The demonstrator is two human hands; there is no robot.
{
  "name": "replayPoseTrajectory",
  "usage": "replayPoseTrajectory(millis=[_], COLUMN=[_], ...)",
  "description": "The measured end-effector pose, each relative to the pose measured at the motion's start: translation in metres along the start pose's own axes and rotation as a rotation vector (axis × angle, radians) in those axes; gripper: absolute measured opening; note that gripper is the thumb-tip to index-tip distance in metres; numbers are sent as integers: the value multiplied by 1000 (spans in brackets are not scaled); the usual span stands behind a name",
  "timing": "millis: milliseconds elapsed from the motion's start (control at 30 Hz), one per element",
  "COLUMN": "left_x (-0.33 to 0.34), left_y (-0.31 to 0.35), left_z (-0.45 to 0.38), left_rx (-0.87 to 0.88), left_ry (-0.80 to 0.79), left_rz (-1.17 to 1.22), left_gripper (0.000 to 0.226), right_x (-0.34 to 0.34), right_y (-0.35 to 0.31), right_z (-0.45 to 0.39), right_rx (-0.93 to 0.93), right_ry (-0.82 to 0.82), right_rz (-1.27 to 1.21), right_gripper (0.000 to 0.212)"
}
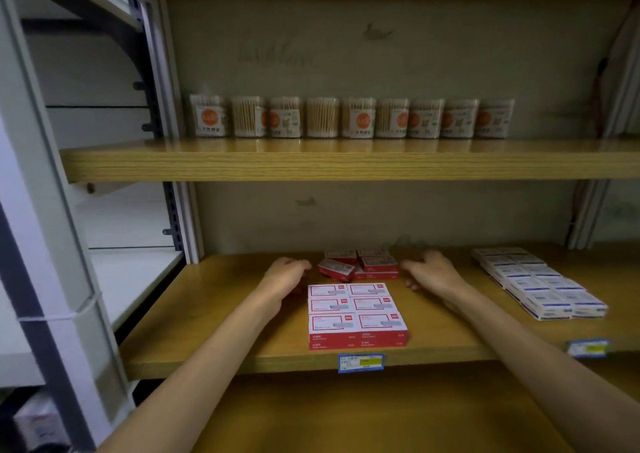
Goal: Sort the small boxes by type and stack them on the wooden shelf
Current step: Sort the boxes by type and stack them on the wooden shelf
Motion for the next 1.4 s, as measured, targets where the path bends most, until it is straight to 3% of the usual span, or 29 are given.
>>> replayPoseTrajectory(millis=[233,500,633,767,1000,1167,1400], left_x=[20,22,25,18,-9,4,10], left_y=[28,36,38,36,9,17,18], left_z=[-8,-12,-15,-14,-11,-5,-2], left_rx=[235,224,184,160,148,298,332], left_ry=[-63,49,66,72,34,-150,-234], left_rz=[-232,-524,-454,-398,-360,-361,-355], left_gripper=[40,37,31,23,35,21,21], right_x=[15,15,15,19,39,51,61], right_y=[2,1,-1,-13,-19,-27,-18], right_z=[-10,-14,-13,-5,7,11,13], right_rx=[15,-19,-31,-95,-128,-133,-74], right_ry=[-24,-21,-30,-84,-269,-389,-474], right_rz=[21,36,91,203,96,85,128], right_gripper=[30,28,32,21,9,35,33])
Point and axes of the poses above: each hand's wrist, its own z-axis away from the middle knuckle, its own x-axis out of the palm, y = z × x, the point moved 8 cm from there along -z, towards the middle knuckle, and after that the axes turned 15 degrees about -z, right-handed, at the moved point
